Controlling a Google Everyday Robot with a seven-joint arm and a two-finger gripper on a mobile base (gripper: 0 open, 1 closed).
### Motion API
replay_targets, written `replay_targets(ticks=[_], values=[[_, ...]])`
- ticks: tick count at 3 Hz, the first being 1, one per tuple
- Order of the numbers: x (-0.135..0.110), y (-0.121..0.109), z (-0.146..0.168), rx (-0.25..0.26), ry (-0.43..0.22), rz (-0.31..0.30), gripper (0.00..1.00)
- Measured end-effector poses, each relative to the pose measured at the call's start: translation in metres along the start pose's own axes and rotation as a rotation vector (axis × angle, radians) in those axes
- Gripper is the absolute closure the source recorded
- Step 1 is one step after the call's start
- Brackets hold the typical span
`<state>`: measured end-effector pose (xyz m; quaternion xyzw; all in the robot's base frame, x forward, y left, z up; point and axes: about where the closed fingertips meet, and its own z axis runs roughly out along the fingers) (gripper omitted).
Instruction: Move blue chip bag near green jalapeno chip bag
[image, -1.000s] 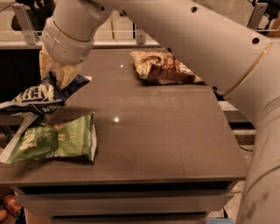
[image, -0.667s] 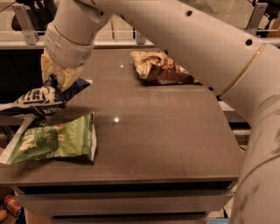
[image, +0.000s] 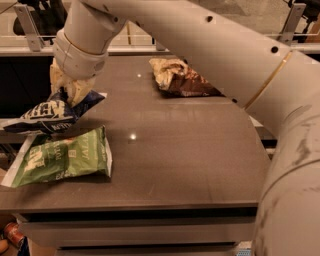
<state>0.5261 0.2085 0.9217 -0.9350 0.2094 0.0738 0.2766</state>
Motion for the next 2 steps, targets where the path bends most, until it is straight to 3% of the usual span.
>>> replay_targets(ticks=[2], values=[[0.005, 0.0005, 0.0007, -0.01, 0.007, 0.01, 0.13]])
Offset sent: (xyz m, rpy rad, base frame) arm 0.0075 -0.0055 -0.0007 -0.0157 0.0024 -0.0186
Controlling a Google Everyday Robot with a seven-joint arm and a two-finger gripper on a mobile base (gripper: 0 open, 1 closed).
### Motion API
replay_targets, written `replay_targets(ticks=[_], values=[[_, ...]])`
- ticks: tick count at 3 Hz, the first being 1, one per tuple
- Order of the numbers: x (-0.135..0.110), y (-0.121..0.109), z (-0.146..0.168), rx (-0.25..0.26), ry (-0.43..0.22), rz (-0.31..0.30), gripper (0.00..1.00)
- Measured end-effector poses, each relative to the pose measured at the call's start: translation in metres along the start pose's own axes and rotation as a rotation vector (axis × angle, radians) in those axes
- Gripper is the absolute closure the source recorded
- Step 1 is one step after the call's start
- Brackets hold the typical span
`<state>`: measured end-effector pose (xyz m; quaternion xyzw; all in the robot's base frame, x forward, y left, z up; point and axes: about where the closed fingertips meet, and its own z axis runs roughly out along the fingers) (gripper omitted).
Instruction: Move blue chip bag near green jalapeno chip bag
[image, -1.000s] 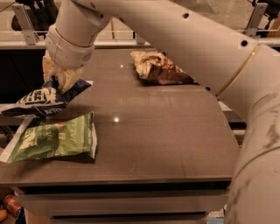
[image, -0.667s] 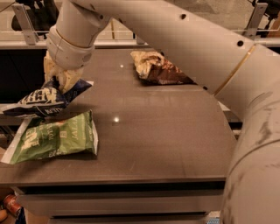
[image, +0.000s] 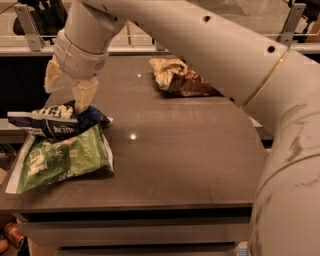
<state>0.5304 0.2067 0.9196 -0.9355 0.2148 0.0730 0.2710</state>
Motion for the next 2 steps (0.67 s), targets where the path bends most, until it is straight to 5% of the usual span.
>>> replay_targets(ticks=[1, 2], values=[[0.0011, 0.0006, -0.0009, 0.0, 0.0, 0.001, 0.0], [0.0015, 0.0004, -0.0012, 0.0, -0.001, -0.001, 0.0]])
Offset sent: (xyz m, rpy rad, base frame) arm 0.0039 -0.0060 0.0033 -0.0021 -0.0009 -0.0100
